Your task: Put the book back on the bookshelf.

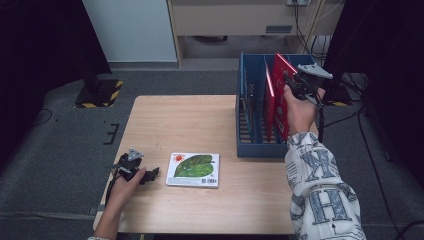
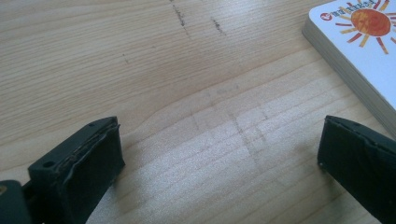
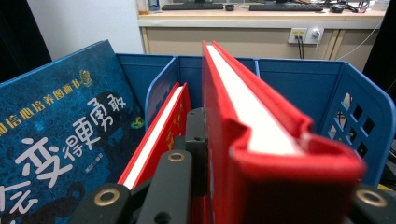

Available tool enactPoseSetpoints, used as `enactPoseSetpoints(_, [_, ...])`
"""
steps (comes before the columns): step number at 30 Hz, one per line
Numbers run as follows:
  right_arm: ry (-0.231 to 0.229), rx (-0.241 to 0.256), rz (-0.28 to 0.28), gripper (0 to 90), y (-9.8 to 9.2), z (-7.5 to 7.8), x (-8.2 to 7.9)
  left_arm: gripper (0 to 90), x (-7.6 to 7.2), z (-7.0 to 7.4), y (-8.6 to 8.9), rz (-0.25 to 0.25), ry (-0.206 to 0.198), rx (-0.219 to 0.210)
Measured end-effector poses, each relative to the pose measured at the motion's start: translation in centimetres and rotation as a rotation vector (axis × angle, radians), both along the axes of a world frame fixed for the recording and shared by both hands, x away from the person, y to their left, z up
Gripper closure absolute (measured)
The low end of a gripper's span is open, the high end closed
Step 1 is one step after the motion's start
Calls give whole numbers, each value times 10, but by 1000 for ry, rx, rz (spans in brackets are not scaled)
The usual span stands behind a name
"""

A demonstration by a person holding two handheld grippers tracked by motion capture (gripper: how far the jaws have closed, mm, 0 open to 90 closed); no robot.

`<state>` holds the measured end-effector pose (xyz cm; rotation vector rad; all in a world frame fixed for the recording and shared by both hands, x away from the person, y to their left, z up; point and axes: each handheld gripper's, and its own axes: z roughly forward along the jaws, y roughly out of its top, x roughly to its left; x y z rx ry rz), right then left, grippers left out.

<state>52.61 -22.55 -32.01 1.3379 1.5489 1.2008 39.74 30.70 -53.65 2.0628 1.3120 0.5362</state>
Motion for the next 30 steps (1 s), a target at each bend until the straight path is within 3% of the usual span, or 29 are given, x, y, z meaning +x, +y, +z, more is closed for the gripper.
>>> enactPoseSetpoints(18, [24,8,-17,792,0,-10,13,0,1,0,-1,2,-3,-6])
enactPoseSetpoints(30, [39,22,-16,792,-4,-16,11,0,1,0,0,-2,-1,-1])
